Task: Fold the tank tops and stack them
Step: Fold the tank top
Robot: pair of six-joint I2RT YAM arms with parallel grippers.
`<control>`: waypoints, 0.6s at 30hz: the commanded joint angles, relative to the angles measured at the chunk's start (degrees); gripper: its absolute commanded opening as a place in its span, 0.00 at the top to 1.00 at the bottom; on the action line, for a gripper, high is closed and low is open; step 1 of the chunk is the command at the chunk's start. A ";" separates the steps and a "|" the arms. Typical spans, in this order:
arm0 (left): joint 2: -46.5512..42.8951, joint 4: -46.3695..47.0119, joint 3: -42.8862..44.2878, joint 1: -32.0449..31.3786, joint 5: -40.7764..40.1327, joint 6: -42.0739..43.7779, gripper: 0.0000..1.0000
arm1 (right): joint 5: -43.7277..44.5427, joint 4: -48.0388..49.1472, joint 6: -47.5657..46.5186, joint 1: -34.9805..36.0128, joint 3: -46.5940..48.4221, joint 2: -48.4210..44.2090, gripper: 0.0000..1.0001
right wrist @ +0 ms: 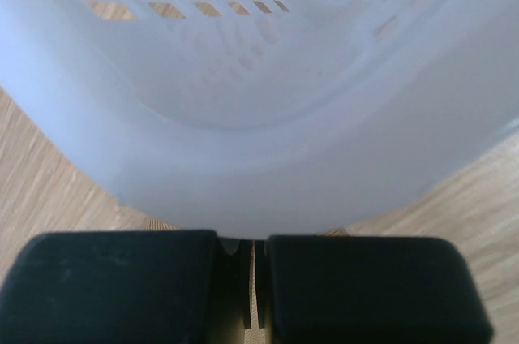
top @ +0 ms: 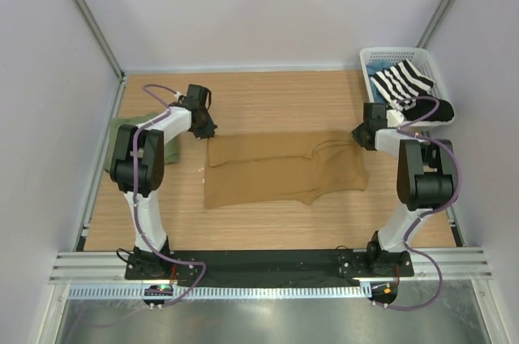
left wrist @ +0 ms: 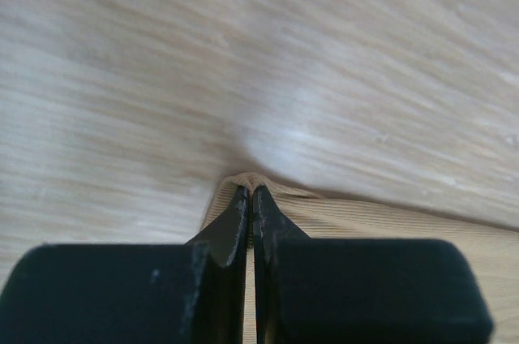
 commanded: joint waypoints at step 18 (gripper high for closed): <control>-14.92 2.15 -2.40 1.22 0.19 -0.57 0.45 | -2.99 -5.77 -4.29 2.37 6.61 -6.94 0.65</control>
